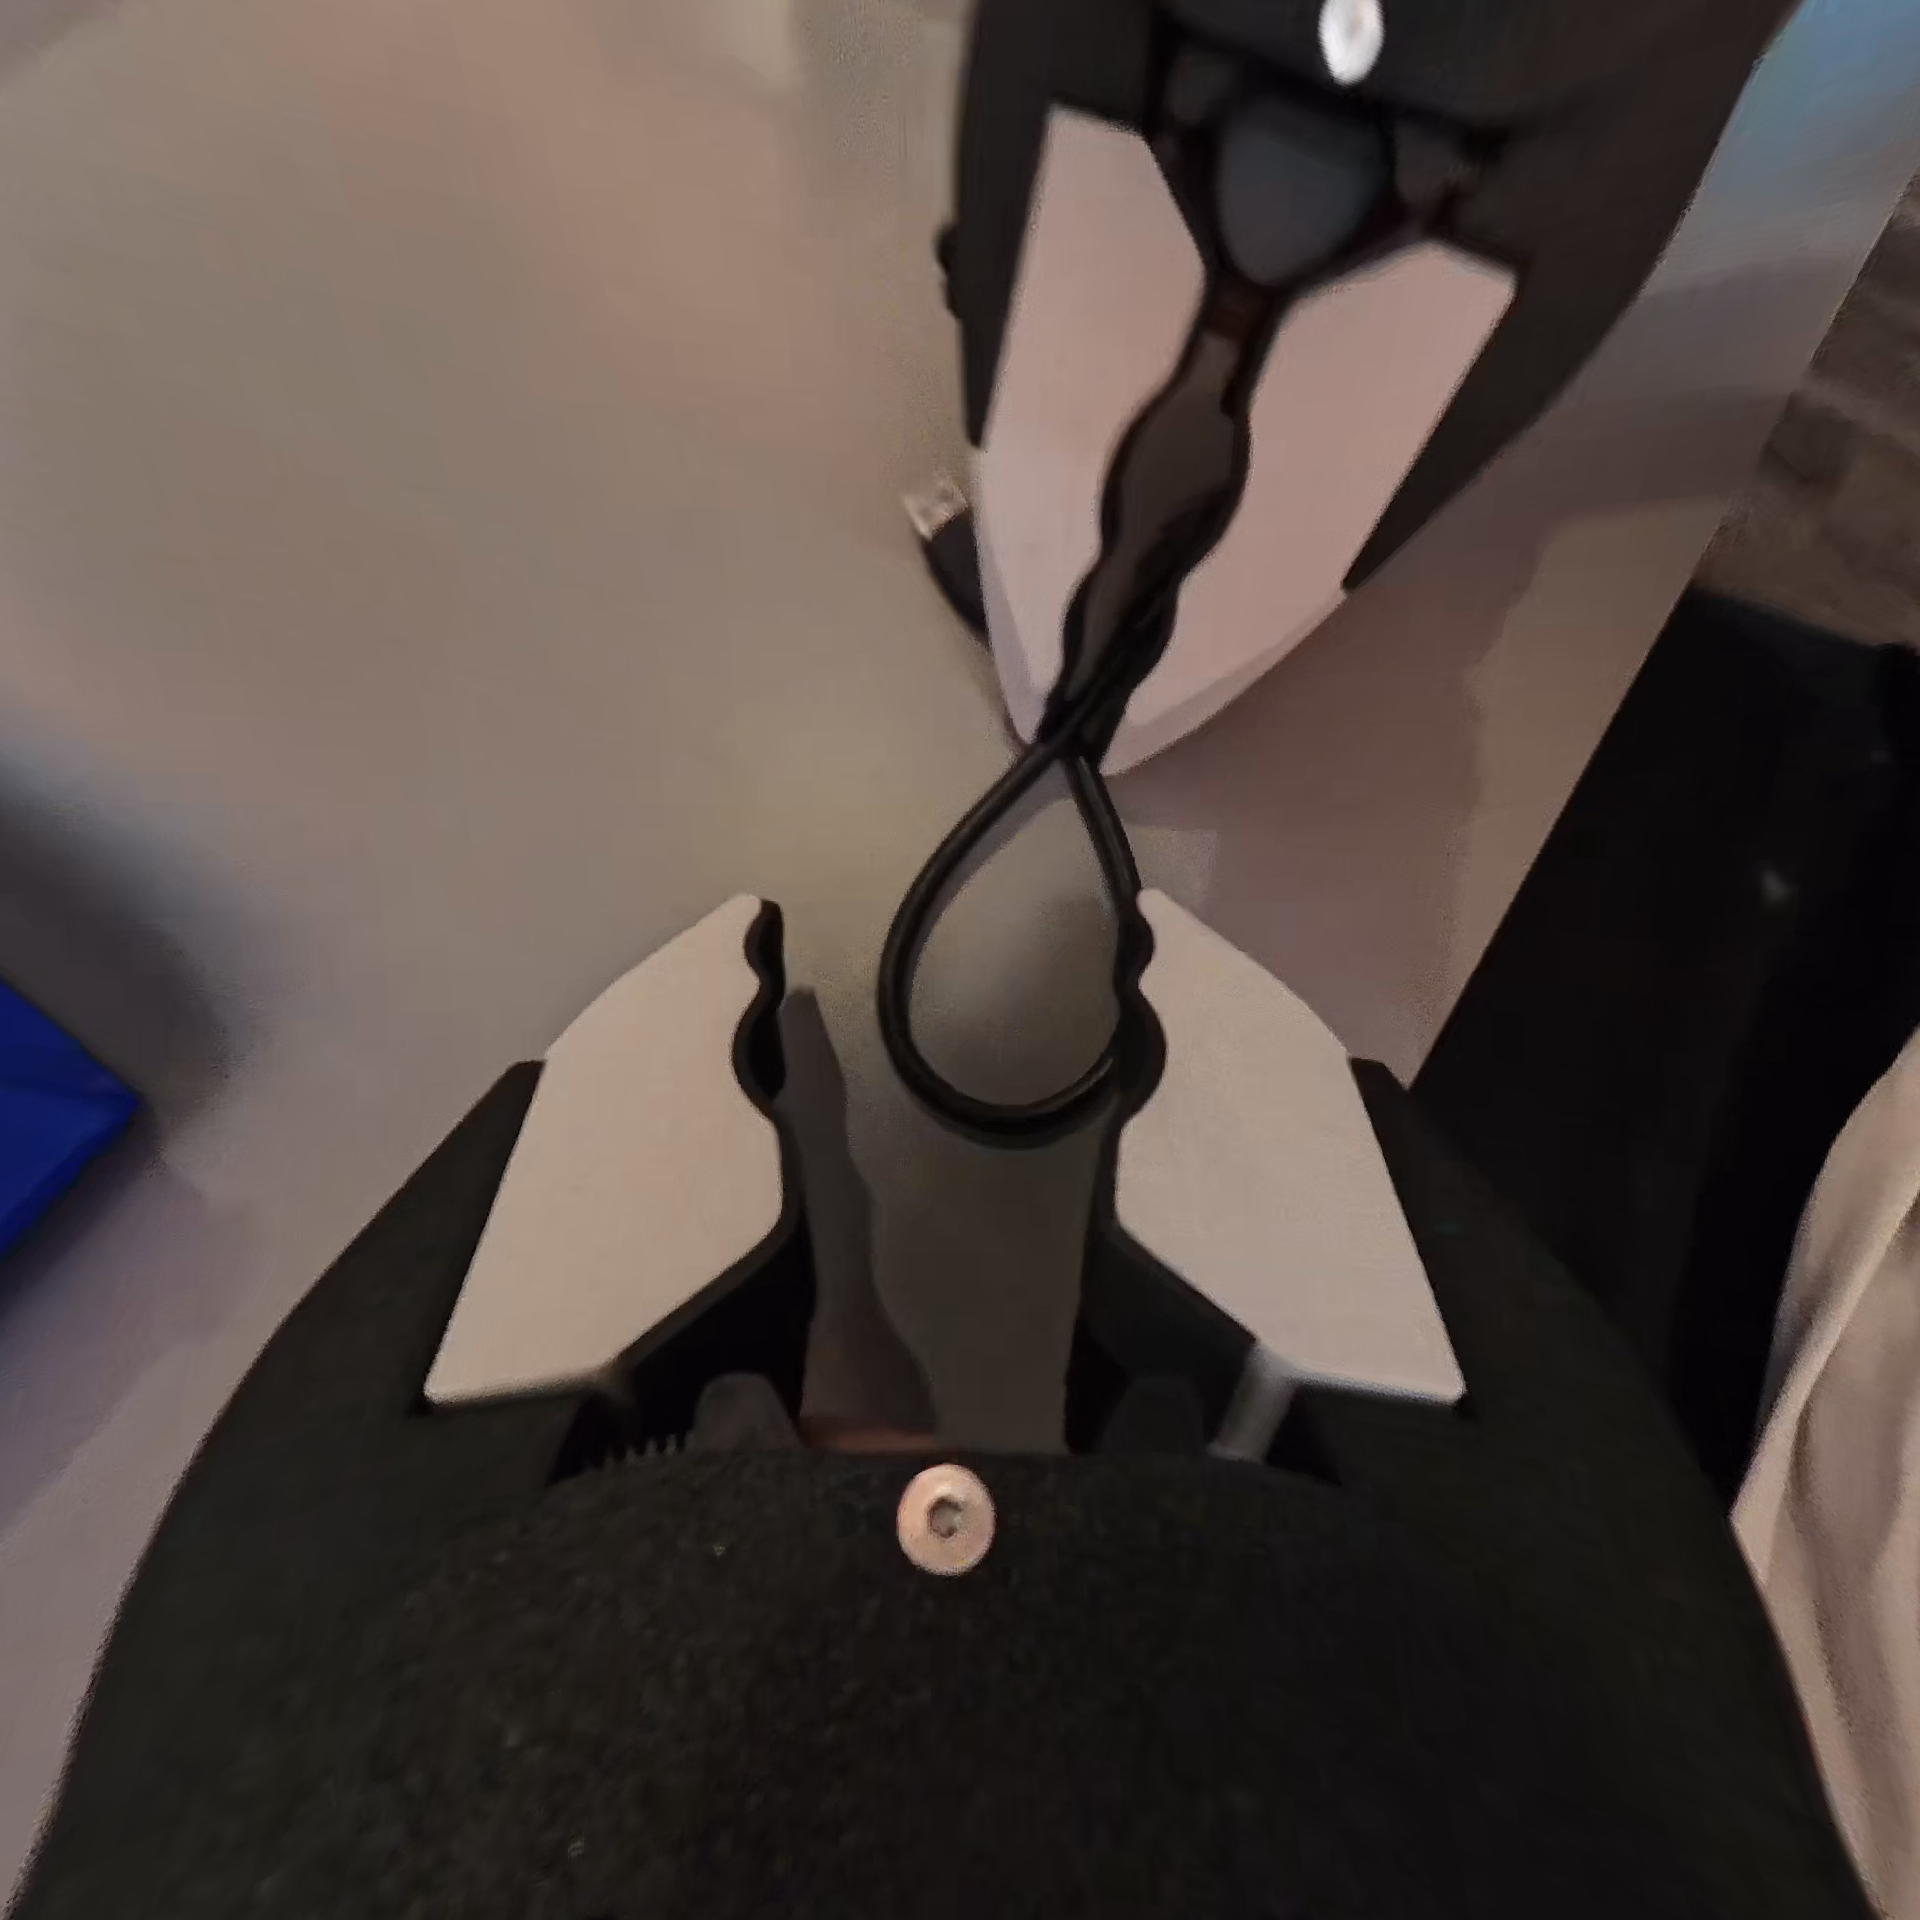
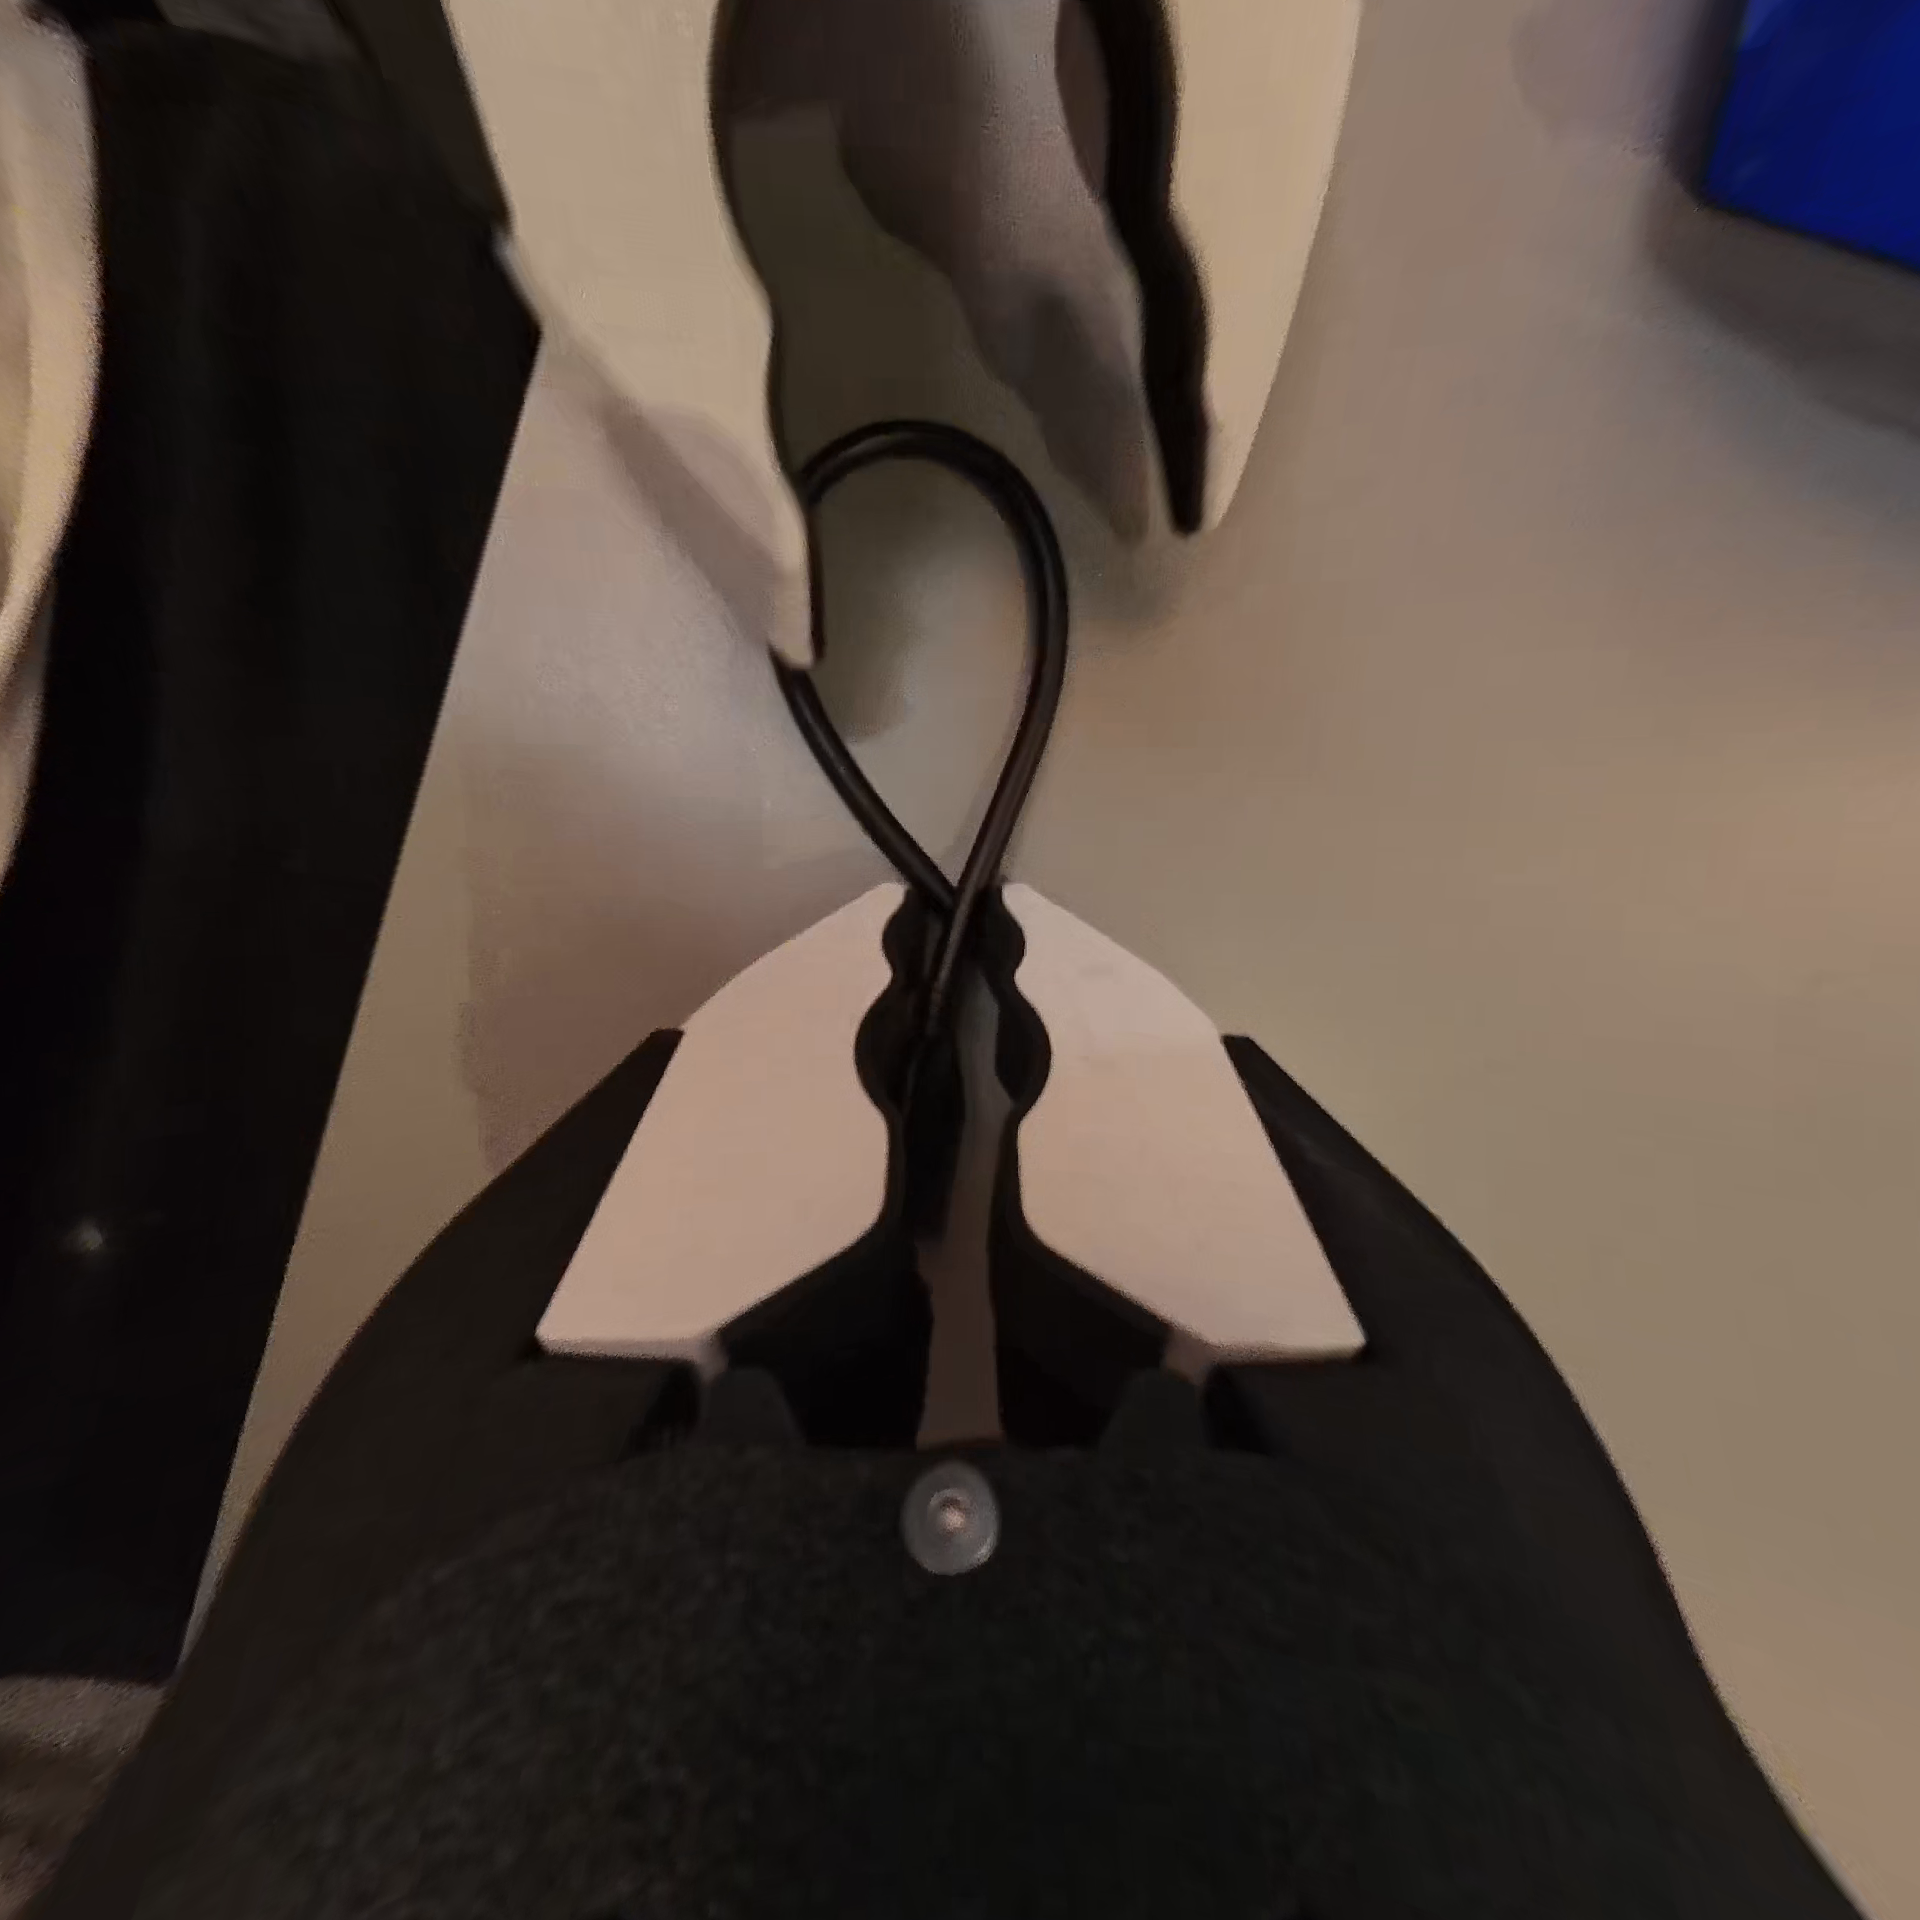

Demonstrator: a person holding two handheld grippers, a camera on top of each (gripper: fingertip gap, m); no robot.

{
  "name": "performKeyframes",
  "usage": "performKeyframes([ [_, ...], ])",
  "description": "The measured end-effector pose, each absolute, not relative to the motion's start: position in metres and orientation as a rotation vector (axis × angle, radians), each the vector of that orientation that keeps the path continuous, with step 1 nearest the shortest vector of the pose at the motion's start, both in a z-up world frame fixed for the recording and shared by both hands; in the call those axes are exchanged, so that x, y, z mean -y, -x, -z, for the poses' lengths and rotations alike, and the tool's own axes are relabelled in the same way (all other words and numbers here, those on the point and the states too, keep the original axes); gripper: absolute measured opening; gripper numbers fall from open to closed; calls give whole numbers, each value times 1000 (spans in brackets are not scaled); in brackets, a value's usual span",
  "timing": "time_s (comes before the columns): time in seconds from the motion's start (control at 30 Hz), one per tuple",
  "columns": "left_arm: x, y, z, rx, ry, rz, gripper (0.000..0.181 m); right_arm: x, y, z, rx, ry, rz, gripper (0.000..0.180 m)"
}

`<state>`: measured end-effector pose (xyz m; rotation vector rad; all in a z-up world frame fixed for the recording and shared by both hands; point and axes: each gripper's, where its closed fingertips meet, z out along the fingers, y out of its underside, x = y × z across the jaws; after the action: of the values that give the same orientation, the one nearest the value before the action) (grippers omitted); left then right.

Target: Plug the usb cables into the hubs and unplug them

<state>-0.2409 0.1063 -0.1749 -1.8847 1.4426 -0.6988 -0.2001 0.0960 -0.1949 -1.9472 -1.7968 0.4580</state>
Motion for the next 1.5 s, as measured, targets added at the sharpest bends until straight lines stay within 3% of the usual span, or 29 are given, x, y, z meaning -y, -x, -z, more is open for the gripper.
performKeyframes([
  [0.2, -130, 247, 131, -1189, 1779, 811, 55, -91, 186, 190, 1700, 1942, -310, 8],
  [0.37, -136, 251, 128, -1148, 1775, 774, 52, -101, 145, 122, 1467, 1886, -198, 8],
  [0.53, -134, 248, 132, -1168, 1780, 756, 50, -126, 13, 16, 1147, 1941, 102, 8],
  [0.6, -133, 245, 134, -1181, 1783, 753, 50, -138, -59, 4, 987, 2074, 209, 7],
  [0.7, -130, 241, 135, -1199, 1783, 753, 50, -144, -133, 56, 716, 2450, 123, 8],
  [0.83, -127, 238, 138, -1220, 1782, 746, 50, -153, -147, 132, 645, 2694, -16, 8],
  [1.13, -124, 241, 142, -1243, 1786, 723, 51, -183, -156, 193, 791, 2886, -41, 9],
  [1.2, -124, 242, 144, -1252, 1793, 715, 51, -182, -155, 193, 778, 2902, -72, 11],
  [1.3, -123, 243, 145, -1258, 1791, 701, 51, -174, -162, 188, 784, 2932, -72, 35],
  [1.5, -123, 244, 147, -1260, 1799, 698, 51, -173, -168, 148, 631, 2754, -142, 39],
])
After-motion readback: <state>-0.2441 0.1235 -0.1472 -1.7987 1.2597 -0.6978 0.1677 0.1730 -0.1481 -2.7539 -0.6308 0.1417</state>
